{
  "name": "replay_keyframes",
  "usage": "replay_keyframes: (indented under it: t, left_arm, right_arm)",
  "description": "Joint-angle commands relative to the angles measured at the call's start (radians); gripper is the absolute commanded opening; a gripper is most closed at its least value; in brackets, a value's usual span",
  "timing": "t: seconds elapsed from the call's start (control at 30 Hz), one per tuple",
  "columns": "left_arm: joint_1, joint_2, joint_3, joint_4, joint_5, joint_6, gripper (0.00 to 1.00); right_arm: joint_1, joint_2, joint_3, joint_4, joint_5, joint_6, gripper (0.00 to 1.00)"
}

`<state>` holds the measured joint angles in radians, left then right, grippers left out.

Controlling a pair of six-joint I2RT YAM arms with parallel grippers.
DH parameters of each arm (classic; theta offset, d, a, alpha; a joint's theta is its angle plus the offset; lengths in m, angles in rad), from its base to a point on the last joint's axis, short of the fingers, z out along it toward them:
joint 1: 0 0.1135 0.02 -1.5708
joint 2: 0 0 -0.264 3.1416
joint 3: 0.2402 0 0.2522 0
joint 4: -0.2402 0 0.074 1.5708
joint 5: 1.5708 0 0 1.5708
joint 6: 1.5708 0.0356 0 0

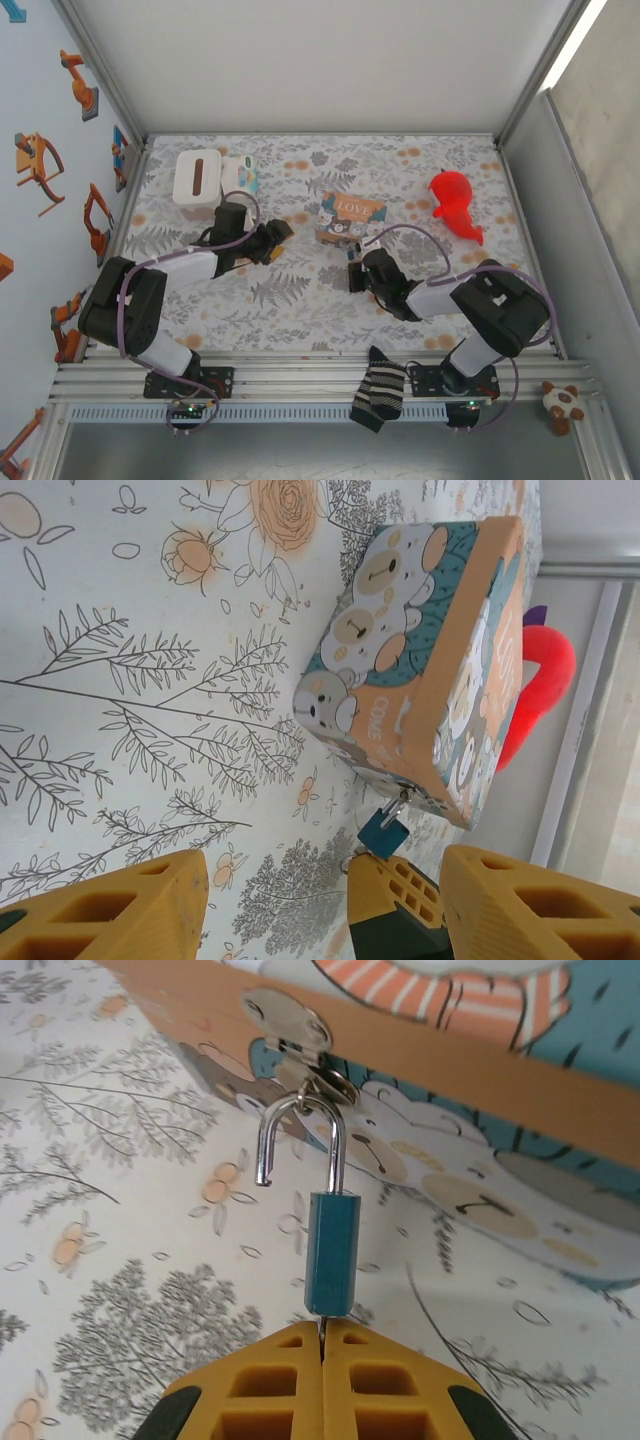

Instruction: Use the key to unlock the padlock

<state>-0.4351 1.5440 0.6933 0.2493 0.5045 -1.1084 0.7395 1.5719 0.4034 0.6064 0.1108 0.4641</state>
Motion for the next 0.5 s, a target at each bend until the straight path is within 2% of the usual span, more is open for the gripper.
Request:
replay_keyframes:
  t: [0.0,0.17,0.33,0.47]
  left_arm:
    - [0.006,-0.009,0.052,-0.056,-0.018,0.059,0.62]
    - [-0.002,0.013,0.116,-0.104,-0.020,0.104,0.63]
    - [-0.029,0.060,0.221,-0.204,-0.045,0.186,0.64]
    - [-0.046,0.125,0.290,-0.218,-0.026,0.215,0.65]
  right_arm:
    - [-0.021,-0.016,-0.030,0.022,-0.040,0.060,0.00]
    - [-0.057,0.007,-0.042,0.039,-0.085,0.080,0.01]
    - [-0.074,-0.035,-0.074,0.038,-0.054,0.084,0.18]
    - [-0.095,-0.067,-0.097,0.022,-0.068,0.092,0.25]
